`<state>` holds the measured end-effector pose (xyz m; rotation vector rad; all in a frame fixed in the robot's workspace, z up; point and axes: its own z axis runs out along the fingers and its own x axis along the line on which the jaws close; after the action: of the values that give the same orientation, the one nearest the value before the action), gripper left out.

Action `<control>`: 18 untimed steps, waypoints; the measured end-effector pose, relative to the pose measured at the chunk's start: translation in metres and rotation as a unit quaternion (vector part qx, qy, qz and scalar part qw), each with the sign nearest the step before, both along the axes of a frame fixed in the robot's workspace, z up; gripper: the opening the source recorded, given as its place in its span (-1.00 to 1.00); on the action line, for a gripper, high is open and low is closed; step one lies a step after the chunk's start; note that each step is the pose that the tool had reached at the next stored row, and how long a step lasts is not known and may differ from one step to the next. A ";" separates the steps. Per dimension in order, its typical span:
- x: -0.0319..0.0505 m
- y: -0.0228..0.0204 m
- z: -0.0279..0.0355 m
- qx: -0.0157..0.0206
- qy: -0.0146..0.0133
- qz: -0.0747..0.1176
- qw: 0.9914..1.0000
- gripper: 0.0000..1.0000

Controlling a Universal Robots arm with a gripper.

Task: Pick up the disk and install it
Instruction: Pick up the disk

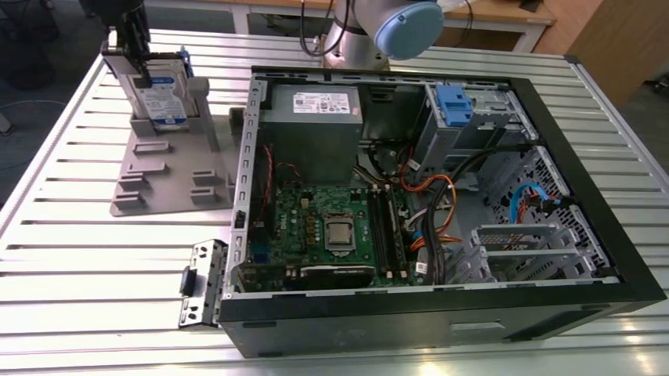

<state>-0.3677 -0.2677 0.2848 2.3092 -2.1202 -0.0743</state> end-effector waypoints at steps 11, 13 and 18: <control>0.0000 0.0000 0.0106 0.005 0.000 0.000 1.000 -0.27; 0.0000 0.0000 0.0129 0.006 0.000 0.000 1.000 -0.27; 0.0000 0.0000 0.0177 0.006 0.000 0.000 1.000 -0.27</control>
<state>-0.3677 -0.2677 0.3025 2.3162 -2.1259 -0.0883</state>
